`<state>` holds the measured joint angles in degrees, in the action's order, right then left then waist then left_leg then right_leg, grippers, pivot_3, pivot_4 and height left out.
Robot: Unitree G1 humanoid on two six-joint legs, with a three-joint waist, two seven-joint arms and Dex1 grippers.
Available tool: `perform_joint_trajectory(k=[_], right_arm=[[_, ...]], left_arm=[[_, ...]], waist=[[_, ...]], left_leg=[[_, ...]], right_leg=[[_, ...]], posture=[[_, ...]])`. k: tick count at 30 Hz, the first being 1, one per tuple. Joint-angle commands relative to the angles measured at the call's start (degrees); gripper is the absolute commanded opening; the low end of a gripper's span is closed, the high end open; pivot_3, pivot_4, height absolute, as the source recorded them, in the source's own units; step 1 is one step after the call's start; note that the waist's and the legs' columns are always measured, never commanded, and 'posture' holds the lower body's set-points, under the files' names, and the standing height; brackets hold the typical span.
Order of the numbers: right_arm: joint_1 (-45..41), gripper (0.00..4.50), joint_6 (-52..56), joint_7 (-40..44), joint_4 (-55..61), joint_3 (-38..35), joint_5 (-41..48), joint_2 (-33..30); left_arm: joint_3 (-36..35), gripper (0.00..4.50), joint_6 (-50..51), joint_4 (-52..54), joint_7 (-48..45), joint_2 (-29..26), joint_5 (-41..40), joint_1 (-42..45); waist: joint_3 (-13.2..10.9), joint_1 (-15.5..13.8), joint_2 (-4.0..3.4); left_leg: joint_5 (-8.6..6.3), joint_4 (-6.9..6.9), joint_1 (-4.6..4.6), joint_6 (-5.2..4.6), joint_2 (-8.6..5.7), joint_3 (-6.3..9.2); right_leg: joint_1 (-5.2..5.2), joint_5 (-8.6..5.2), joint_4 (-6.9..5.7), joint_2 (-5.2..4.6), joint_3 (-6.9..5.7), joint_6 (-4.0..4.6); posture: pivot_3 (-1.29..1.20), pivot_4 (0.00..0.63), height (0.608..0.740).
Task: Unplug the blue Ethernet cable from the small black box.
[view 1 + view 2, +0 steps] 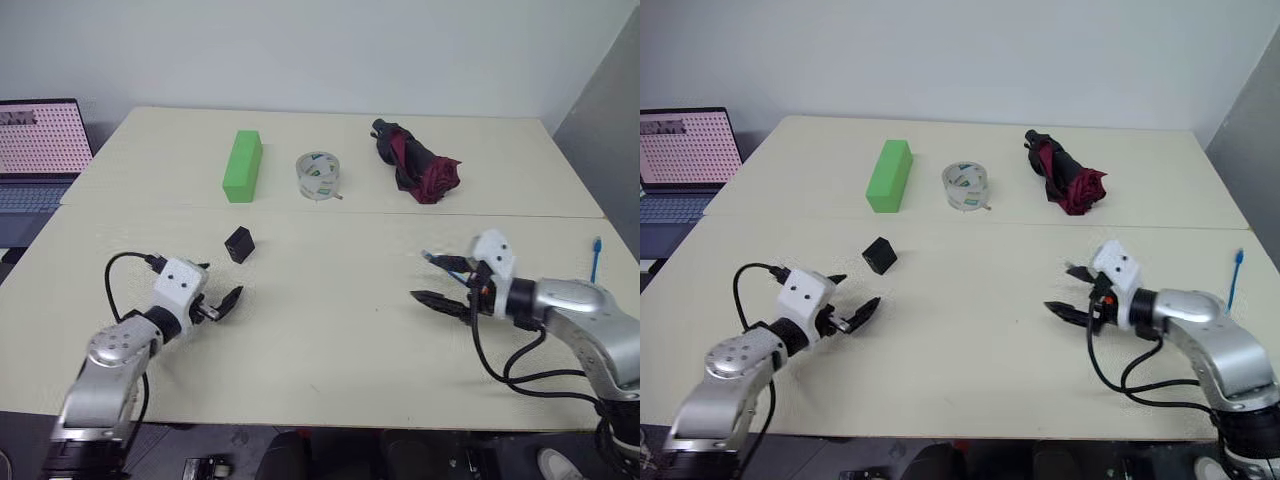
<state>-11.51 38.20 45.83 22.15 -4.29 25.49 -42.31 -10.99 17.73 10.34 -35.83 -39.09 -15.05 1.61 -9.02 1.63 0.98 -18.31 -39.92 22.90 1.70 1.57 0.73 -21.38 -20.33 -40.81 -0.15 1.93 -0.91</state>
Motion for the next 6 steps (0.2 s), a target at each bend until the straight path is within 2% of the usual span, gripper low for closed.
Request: perform_joint_trajectory(k=[1, 6], right_arm=[[2.81, 4.11, -1.59, -0.76, 1.30, -4.77, 0.07, -1.26], [5.05, 4.11, -2.35, -1.36, 0.49, -6.88, -0.43, -1.81]], left_arm=[[-2.66, 4.18, 3.29, 4.85, -4.47, -2.67, -4.62, -0.03], [-3.46, 4.18, 6.54, 6.44, -6.51, -3.97, -7.76, 1.63]], waist=[[-0.01, 0.00, -0.02], [-0.02, 0.04, -0.03]], left_leg=[[0.00, 0.01, 0.00, 0.00, -0.01, -0.02], [0.00, 0.02, -0.02, -0.01, -0.01, -0.03]], right_leg=[[0.00, 0.00, 0.01, 0.00, 0.03, 0.00], [-0.01, 0.00, -0.01, 0.02, 0.04, 0.00]], posture=[[0.00, 0.150, 0.740], [0.00, 0.150, 0.740]])
